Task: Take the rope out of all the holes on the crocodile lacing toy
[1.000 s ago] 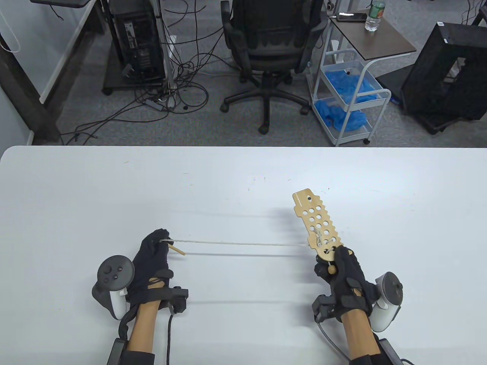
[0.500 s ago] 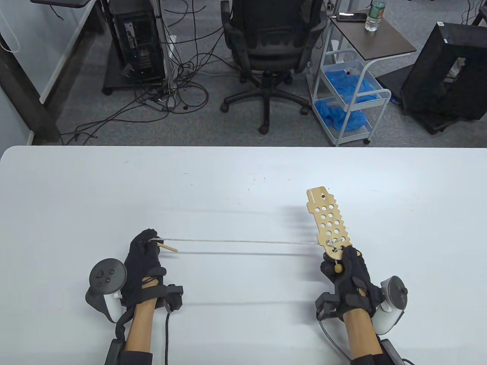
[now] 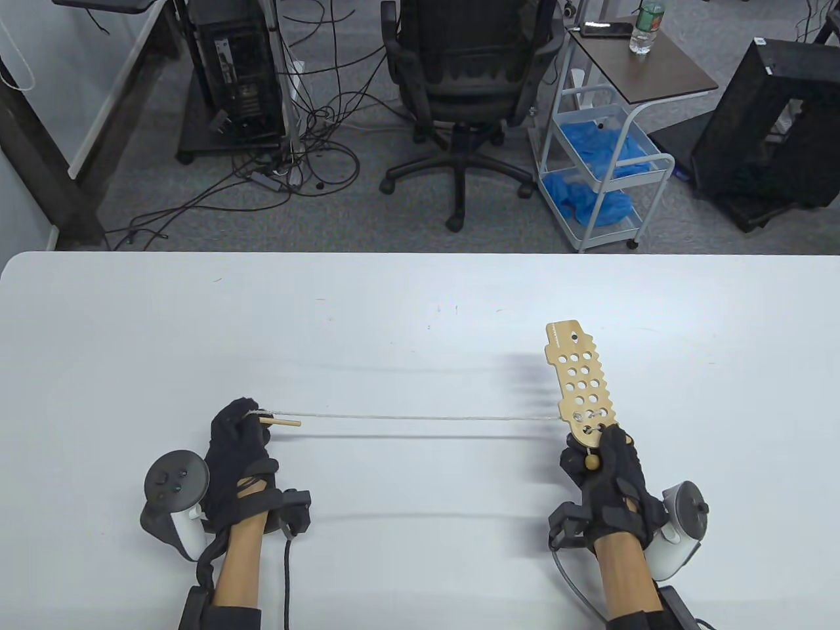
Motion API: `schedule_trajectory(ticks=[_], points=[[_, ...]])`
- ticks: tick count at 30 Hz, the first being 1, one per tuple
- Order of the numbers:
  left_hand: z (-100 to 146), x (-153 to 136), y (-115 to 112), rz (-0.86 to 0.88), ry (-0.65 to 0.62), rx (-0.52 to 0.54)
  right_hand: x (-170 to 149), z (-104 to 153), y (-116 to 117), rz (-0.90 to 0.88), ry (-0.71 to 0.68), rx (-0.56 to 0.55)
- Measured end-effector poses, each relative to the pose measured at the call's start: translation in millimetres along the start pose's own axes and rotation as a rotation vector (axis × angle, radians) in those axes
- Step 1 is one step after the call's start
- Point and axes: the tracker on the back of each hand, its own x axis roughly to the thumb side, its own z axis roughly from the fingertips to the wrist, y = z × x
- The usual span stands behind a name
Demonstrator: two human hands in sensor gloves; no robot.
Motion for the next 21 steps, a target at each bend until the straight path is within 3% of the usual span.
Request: schedule_trajectory(ticks=[21], points=[[-0.9, -8.4, 7.1, 0.057, 0.075, 0.035, -0.2, 0.6, -4.4, -0.047, -0.002, -0.033]])
